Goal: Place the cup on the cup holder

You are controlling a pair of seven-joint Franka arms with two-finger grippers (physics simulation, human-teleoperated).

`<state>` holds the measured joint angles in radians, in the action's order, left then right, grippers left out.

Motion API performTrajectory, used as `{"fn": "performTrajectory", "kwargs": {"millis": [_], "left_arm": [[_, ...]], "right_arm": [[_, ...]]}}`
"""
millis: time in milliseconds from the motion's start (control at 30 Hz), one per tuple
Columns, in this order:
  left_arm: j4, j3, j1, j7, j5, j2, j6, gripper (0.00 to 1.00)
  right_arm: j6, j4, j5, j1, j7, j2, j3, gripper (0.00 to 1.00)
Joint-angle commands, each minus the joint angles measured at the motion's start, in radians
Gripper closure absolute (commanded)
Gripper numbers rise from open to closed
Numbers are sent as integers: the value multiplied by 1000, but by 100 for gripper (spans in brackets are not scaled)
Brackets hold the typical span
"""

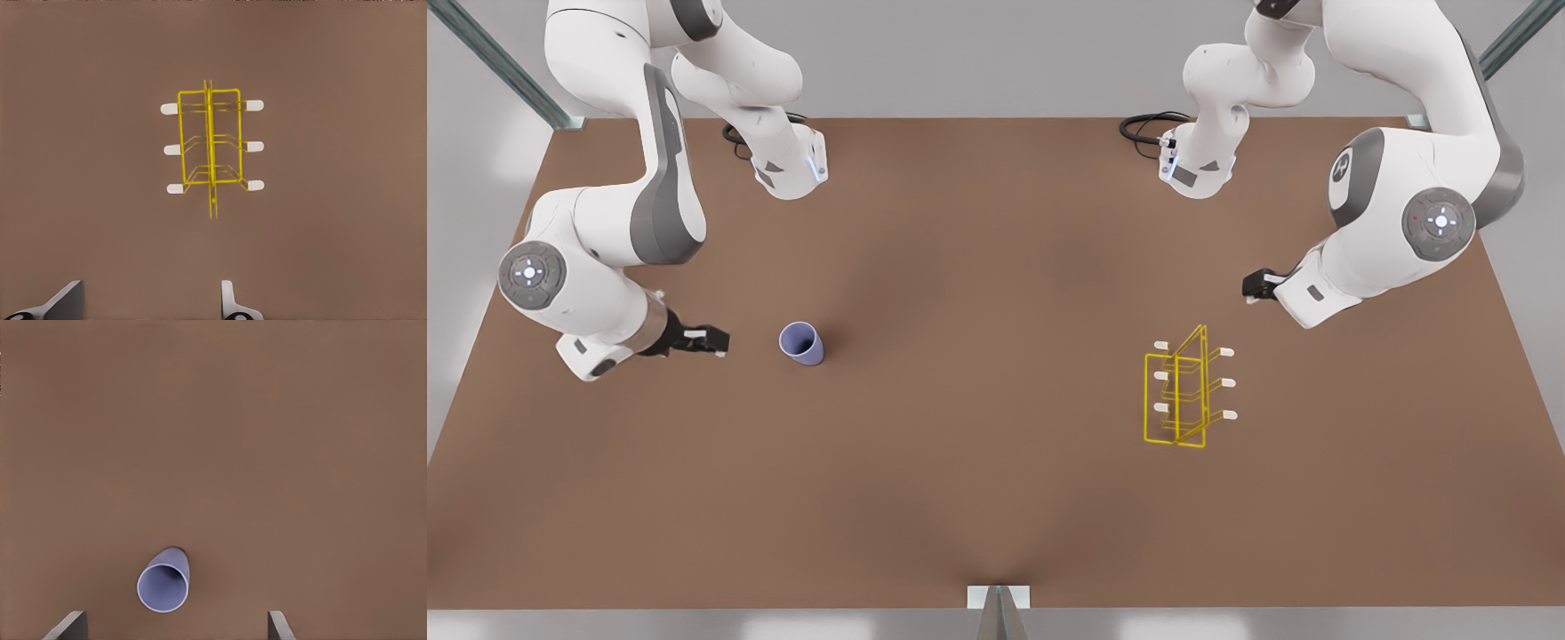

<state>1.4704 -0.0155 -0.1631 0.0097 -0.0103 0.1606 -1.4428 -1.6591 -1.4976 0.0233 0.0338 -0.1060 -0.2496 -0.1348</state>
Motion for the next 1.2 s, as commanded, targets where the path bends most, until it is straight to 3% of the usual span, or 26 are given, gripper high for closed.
{"fn": "performTrajectory", "kwargs": {"millis": [0, 233, 400, 533, 600, 900, 1167], "left_arm": [[-1, 0, 0, -2, 0, -1, -16, 0], [2, -1, 2, -4, 1, 2, 27, 0], [4, 0, 2, -5, 3, 8, 28, 0], [8, 0, 2, -5, 3, 8, 32, 0], [10, 0, 2, -5, 3, 10, 42, 0], [11, 0, 2, -5, 3, 11, 71, 0], [11, 0, 2, -5, 3, 16, 76, 0]], "right_arm": [[-53, 0, 0, 1, -46, 1, 0, 0], [-62, -19, 63, -14, -63, 0, -3, 0], [-192, -300, 52, -15, -67, 119, -9, 0], [-294, -455, 18, -31, -164, 154, -61, 0], [-344, -487, 18, -31, -228, 147, -98, 0], [-441, -607, 18, -95, -386, 90, -101, 0], [-576, -595, 27, -120, -428, -2, -95, 0]]}}
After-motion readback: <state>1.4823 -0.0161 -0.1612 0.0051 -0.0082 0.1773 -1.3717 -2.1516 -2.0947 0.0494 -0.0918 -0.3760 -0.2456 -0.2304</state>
